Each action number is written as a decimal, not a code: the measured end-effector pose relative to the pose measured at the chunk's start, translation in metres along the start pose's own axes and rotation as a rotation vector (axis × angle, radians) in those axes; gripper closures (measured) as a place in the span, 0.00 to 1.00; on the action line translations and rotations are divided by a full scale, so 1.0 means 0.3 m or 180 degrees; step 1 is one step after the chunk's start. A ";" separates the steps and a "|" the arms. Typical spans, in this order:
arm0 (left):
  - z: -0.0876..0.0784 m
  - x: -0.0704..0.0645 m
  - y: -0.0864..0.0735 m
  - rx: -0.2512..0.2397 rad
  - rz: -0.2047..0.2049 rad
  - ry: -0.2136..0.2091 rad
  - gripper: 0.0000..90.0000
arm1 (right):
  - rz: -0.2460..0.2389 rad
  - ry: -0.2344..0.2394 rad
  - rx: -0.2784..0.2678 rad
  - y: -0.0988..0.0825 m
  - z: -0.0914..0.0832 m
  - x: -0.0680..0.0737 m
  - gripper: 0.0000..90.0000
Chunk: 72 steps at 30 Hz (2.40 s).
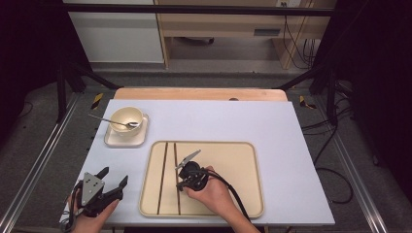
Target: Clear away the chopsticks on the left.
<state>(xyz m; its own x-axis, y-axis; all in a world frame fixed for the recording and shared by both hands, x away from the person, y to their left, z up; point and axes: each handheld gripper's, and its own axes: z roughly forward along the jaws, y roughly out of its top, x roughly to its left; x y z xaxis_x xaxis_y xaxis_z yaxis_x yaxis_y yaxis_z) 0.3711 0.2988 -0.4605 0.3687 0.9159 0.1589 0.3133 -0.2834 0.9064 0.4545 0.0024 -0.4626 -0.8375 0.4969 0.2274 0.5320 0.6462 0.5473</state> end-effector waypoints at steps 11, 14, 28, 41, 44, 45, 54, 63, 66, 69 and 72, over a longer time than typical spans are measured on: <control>0.004 -0.004 0.000 0.0018 0.0006 -0.0025 0.32 | 0.0119 -0.0056 -0.0100 0.020 0.011 -0.029 1.00; 0.004 -0.005 0.000 0.0020 0.0010 -0.0029 0.32 | 0.0141 -0.0075 -0.0121 0.027 0.014 -0.044 1.00; 0.008 -0.008 0.001 0.0016 0.0021 -0.0050 0.32 | 0.0124 0.0008 -0.0172 0.069 0.059 -0.012 1.00; 0.008 -0.008 0.000 0.0026 0.0025 -0.0058 0.32 | 0.0072 0.0075 -0.0187 0.093 0.087 0.020 1.00; 0.009 -0.006 0.000 0.0028 0.0021 -0.0056 0.32 | 0.0066 0.0061 -0.0176 0.089 0.083 0.021 1.00; 0.009 -0.006 0.000 0.0025 0.0020 -0.0053 0.32 | 0.0059 0.0059 -0.0177 0.087 0.082 0.021 1.00; 0.010 -0.008 0.000 0.0040 0.0026 -0.0058 0.32 | 0.0011 0.0021 -0.0157 0.055 0.054 0.009 0.96; 0.010 -0.009 0.000 0.0047 0.0045 -0.0059 0.32 | 0.0071 -0.0057 -0.0433 0.015 -0.014 -0.004 0.68; 0.010 -0.009 0.000 0.0037 0.0045 -0.0066 0.32 | 0.0073 -0.0068 -0.0520 0.003 -0.036 -0.012 0.56; 0.011 -0.010 0.000 0.0034 0.0048 -0.0073 0.32 | 0.0060 -0.0147 -0.0509 -0.015 -0.050 -0.018 0.39; 0.012 -0.011 0.000 0.0033 0.0056 -0.0077 0.32 | 0.0009 -0.0220 -0.0515 -0.034 -0.071 -0.013 0.29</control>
<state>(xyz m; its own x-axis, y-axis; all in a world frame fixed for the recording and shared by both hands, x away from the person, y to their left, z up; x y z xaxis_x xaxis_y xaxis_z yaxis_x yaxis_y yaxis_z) 0.3730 0.2946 -0.4624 0.3952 0.9037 0.1650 0.3157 -0.3023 0.8994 0.4499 -0.0184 -0.4520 -0.8225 0.5407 0.1763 0.5025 0.5458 0.6705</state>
